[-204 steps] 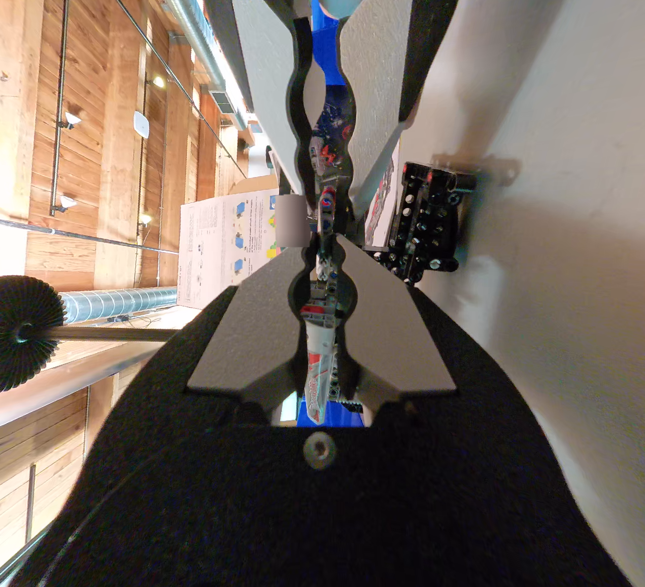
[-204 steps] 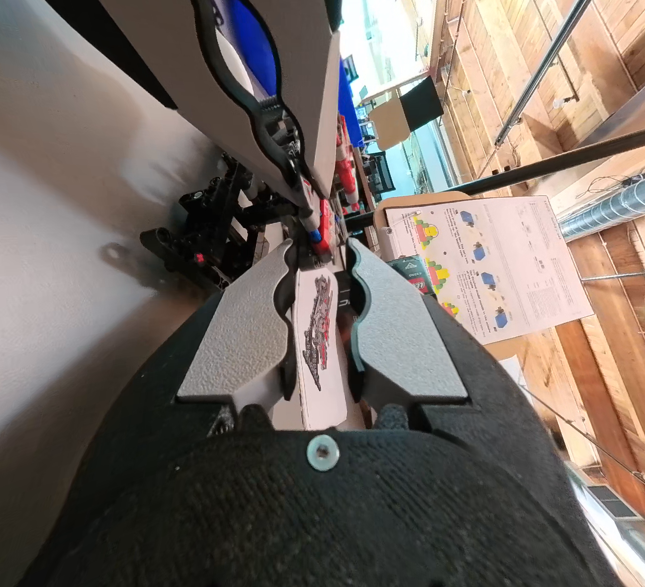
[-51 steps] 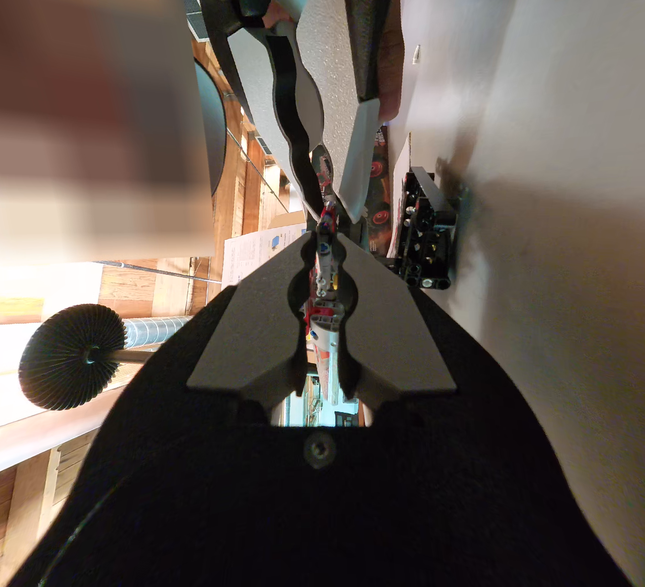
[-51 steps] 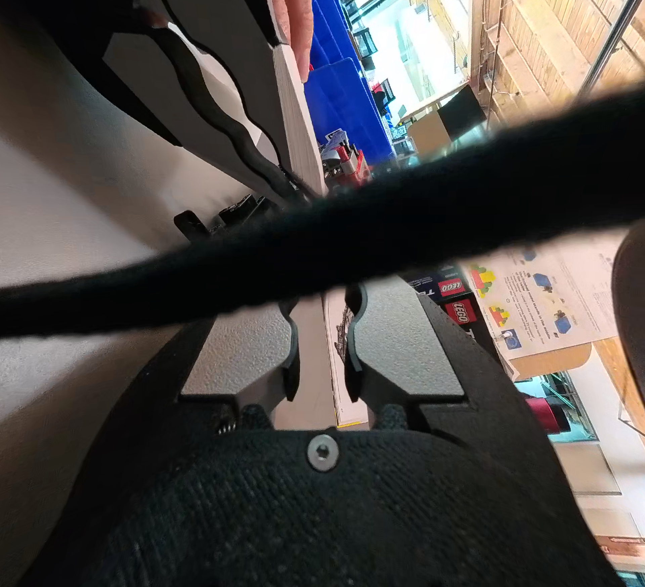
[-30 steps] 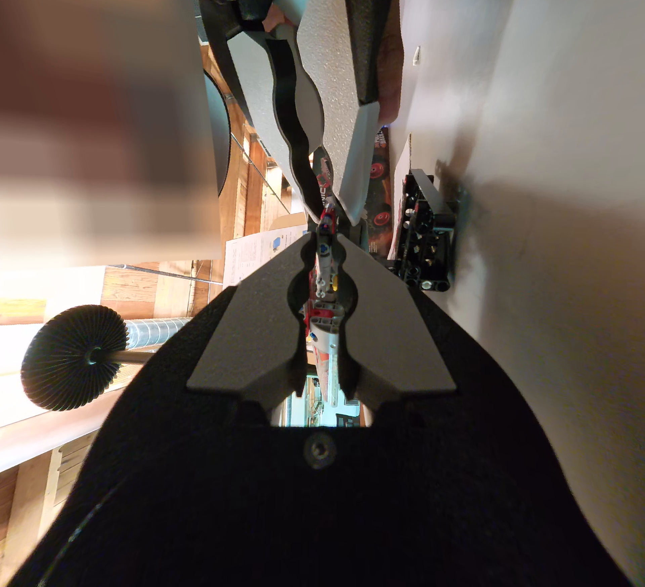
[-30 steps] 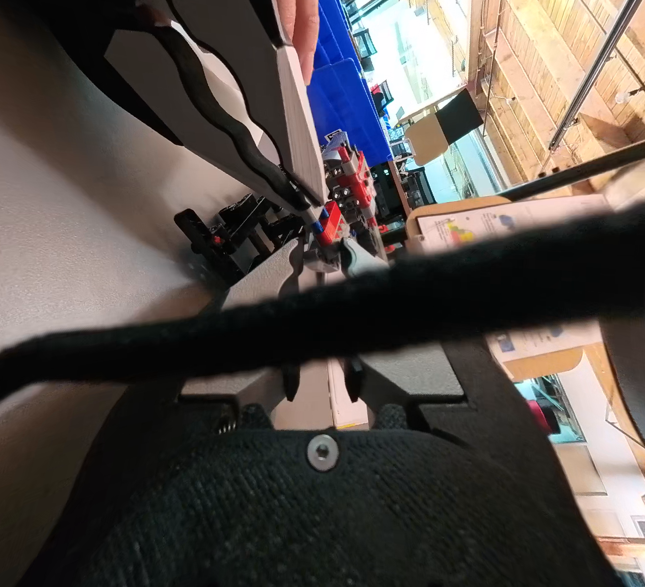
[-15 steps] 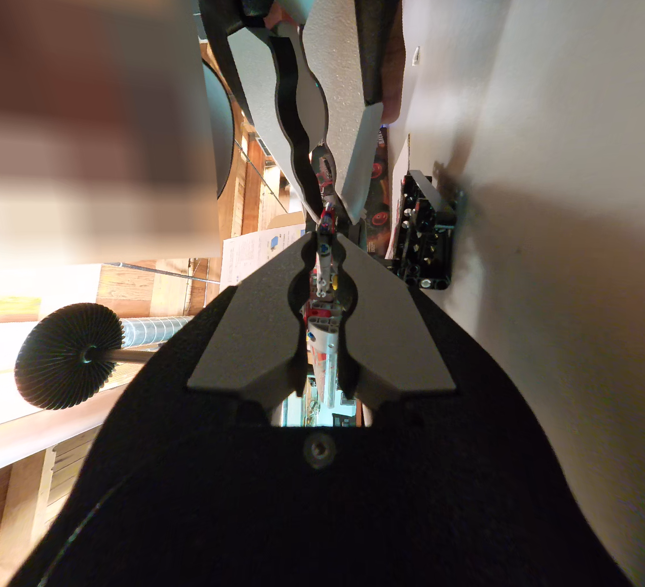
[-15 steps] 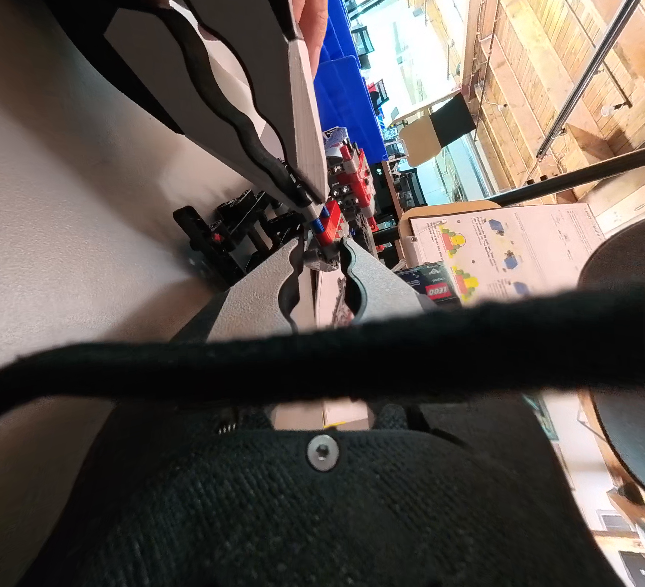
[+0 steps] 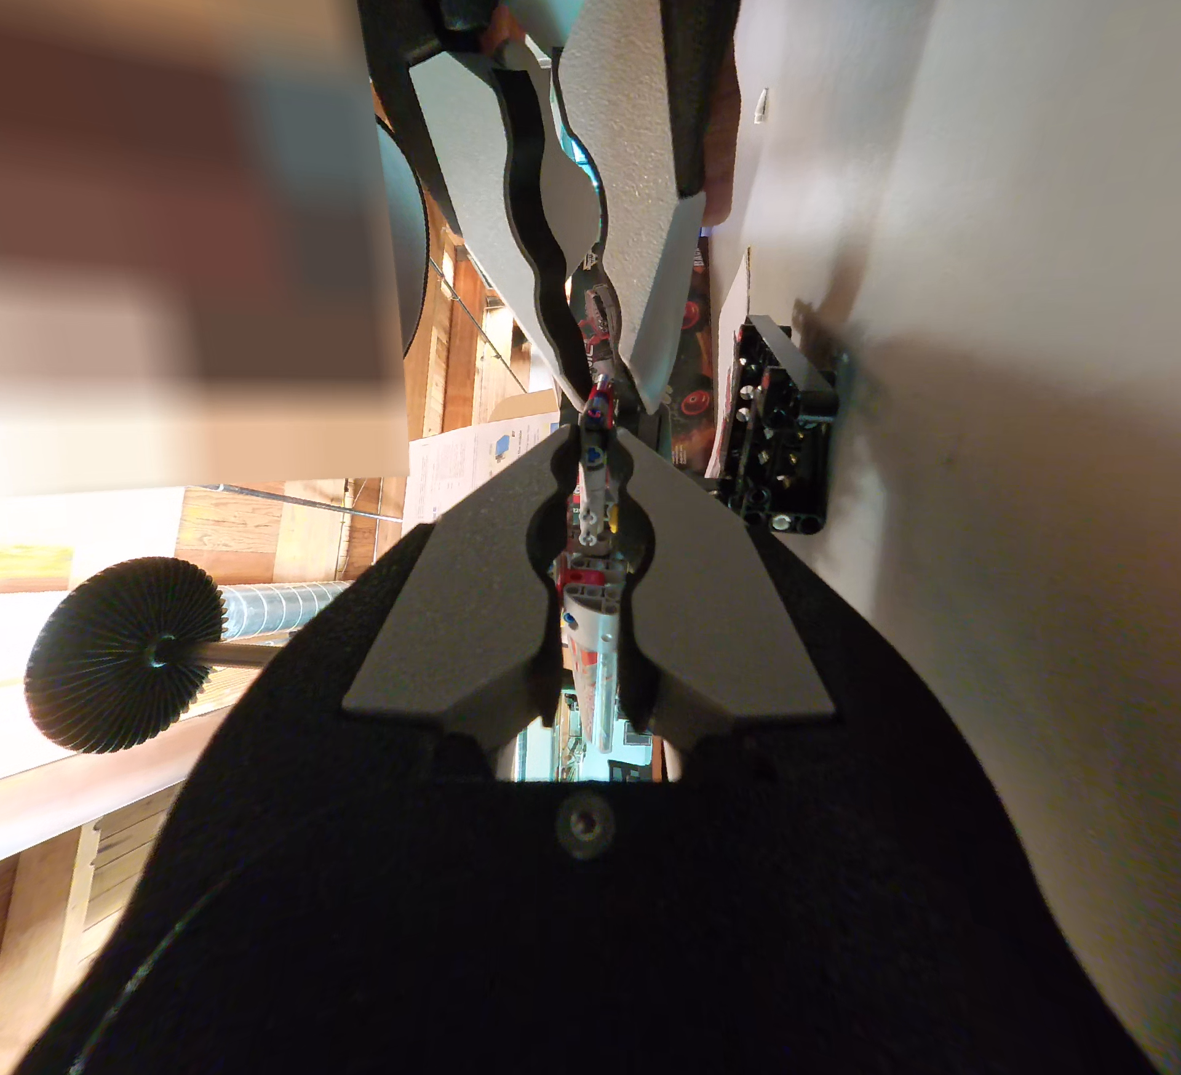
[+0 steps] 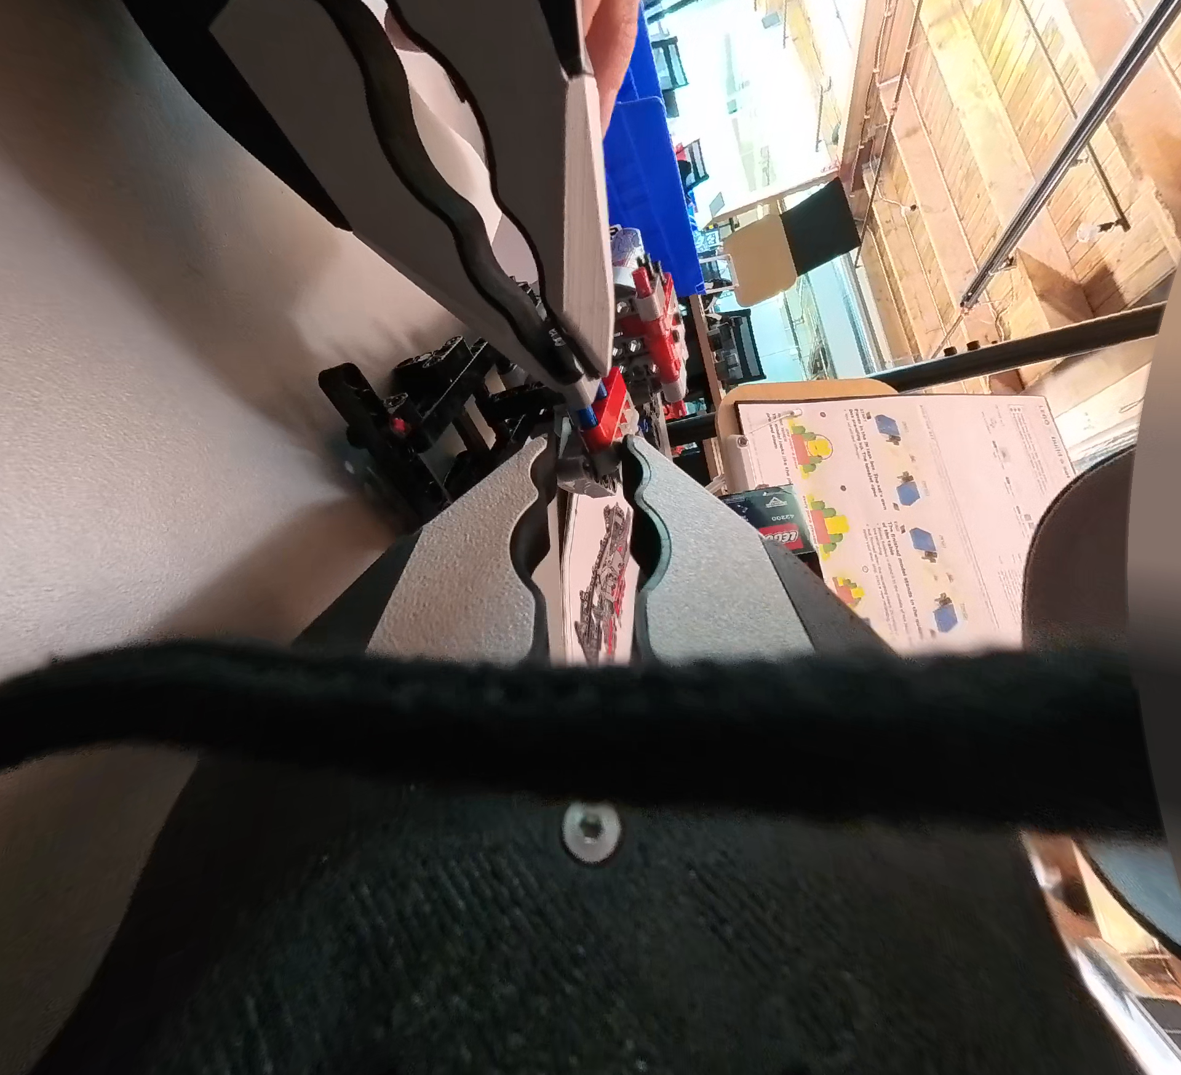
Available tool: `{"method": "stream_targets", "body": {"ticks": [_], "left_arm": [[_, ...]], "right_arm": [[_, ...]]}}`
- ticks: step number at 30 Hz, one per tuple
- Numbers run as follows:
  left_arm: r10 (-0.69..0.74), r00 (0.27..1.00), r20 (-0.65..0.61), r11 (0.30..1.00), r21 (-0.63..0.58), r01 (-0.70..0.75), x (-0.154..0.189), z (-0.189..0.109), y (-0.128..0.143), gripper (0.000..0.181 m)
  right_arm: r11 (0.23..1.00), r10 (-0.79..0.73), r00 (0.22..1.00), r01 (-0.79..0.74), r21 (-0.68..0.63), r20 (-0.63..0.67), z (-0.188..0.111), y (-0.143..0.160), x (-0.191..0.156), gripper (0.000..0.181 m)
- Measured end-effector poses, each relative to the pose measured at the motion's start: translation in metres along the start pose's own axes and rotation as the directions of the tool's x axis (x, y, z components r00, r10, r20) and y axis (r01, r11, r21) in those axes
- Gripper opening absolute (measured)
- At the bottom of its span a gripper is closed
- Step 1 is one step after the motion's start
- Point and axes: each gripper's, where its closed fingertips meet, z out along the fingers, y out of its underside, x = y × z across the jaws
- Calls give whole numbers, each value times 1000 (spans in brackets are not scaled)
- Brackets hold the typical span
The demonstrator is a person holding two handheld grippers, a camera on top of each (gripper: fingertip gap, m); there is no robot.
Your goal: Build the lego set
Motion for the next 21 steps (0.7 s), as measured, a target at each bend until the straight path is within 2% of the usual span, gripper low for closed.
{"method": "stream_targets", "body": {"ticks": [11, 21], "left_arm": [[-10, 1000, -20, 1000, -1, 10, -1, -2, 6, 4], [-64, 990, -127, 998, -6, 63, 0, -6, 15, 4]], "right_arm": [[998, 58, 998, -58, 14, 18, 8, -3, 1, 21], [999, -41, 999, 42, -19, 9, 15, -10, -1, 15]]}}
